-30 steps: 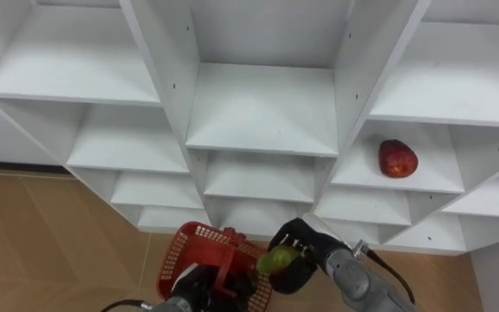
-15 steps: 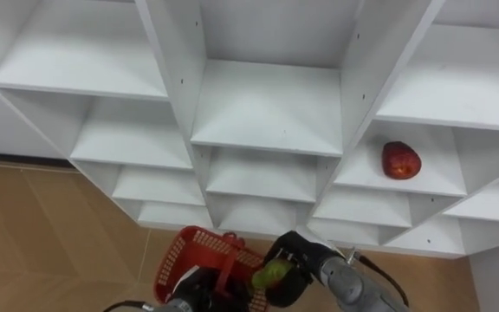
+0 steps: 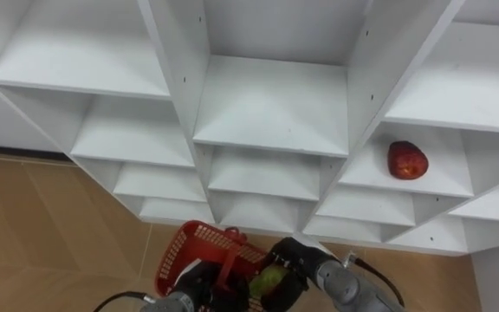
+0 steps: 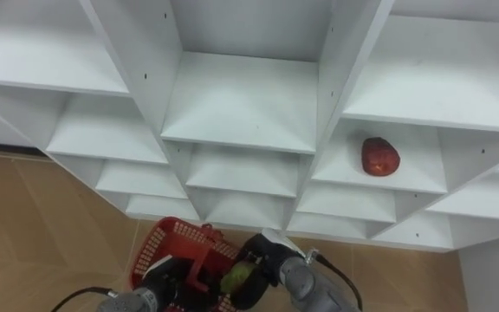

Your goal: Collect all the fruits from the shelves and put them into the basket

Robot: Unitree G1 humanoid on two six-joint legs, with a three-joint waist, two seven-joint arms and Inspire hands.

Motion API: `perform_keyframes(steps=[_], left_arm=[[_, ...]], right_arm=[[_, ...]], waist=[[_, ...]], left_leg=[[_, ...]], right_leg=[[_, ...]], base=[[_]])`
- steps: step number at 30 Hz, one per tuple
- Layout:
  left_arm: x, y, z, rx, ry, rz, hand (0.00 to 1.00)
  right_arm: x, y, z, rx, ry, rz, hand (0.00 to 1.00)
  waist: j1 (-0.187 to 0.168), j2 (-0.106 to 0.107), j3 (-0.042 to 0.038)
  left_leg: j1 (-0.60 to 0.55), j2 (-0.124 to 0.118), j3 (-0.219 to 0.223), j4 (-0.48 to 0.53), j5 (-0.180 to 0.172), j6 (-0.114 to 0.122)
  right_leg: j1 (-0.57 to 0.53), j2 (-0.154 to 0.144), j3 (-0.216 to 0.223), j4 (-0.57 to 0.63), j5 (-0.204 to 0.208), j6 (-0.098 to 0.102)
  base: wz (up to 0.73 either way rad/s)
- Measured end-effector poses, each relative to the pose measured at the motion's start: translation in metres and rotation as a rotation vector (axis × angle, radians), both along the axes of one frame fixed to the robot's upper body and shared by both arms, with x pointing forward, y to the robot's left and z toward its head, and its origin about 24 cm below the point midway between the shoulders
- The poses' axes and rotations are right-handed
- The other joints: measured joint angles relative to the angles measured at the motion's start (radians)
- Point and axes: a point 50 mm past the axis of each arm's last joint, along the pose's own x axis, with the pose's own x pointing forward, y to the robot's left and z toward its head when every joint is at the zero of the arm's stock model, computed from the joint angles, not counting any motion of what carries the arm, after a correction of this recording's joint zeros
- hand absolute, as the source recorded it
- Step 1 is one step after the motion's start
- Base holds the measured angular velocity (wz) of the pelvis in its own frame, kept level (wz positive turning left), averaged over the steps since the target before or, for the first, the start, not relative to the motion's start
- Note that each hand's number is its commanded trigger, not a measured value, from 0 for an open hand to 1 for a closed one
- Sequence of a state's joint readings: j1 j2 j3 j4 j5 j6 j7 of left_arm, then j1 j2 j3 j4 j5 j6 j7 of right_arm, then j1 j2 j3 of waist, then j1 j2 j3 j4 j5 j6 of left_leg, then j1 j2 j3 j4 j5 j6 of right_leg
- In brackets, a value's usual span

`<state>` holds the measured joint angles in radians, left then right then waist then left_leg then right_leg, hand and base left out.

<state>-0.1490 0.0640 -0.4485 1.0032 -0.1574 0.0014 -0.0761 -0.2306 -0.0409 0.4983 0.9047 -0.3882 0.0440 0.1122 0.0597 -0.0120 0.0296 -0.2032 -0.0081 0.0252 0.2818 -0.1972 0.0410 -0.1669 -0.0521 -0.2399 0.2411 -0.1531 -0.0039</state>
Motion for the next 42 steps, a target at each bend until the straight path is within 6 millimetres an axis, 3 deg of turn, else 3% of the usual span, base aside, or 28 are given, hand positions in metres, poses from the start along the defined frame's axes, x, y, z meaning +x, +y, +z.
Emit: perform_keyframes(steps=[7,8,9,10,30,42], left_arm=[[-0.0001,-0.0008,0.0000,-0.001,0.001,-0.001,1.00],[-0.0002,-0.0011,0.0000,0.000,0.000,-0.004,1.00],[-0.0002,-0.0012,-0.0001,0.004,-0.001,-0.009,1.00],[-0.0001,-0.0013,0.0000,0.004,-0.001,-0.011,1.00],[-0.0020,-0.0047,-0.0012,0.000,0.009,-0.015,1.00],[-0.0024,-0.0053,-0.0016,0.000,0.013,-0.015,1.00]], right_arm=[[-0.0001,-0.0002,-0.0001,0.000,0.002,0.001,1.00],[-0.0001,-0.0002,-0.0001,0.000,0.002,0.001,0.68],[-0.0001,-0.0002,-0.0001,0.000,0.002,0.002,0.22],[-0.0001,-0.0002,-0.0001,0.000,0.002,0.002,0.00],[-0.0044,-0.0024,-0.0047,0.013,0.037,-0.030,0.00],[-0.0051,-0.0024,-0.0052,0.015,0.047,-0.025,0.00]], waist=[[0.000,0.011,-0.0067],[0.000,0.013,-0.0080],[0.000,0.014,-0.0087],[0.001,0.016,-0.0096],[0.001,0.017,-0.0078],[0.001,0.016,-0.0021]], left_leg=[[0.002,0.000,0.000,-0.002,0.000,0.000],[0.004,0.000,0.000,-0.004,0.000,0.000],[0.005,0.000,0.000,-0.005,0.000,0.000],[0.007,0.000,0.002,-0.007,0.001,0.001],[0.008,-0.002,0.004,-0.012,0.002,0.003],[0.006,-0.002,0.004,-0.016,0.002,0.003]], right_leg=[[0.001,0.000,-0.003,0.001,0.000,0.000],[0.002,0.000,-0.004,0.001,0.000,0.000],[0.002,-0.001,-0.004,0.001,0.000,0.000],[0.002,-0.001,-0.004,0.001,0.000,0.000],[0.001,-0.004,-0.004,0.001,0.000,0.000],[-0.002,-0.004,-0.004,0.001,-0.001,0.001]], base=[[0.00],[0.00],[0.00],[0.00],[0.00],[0.00]])
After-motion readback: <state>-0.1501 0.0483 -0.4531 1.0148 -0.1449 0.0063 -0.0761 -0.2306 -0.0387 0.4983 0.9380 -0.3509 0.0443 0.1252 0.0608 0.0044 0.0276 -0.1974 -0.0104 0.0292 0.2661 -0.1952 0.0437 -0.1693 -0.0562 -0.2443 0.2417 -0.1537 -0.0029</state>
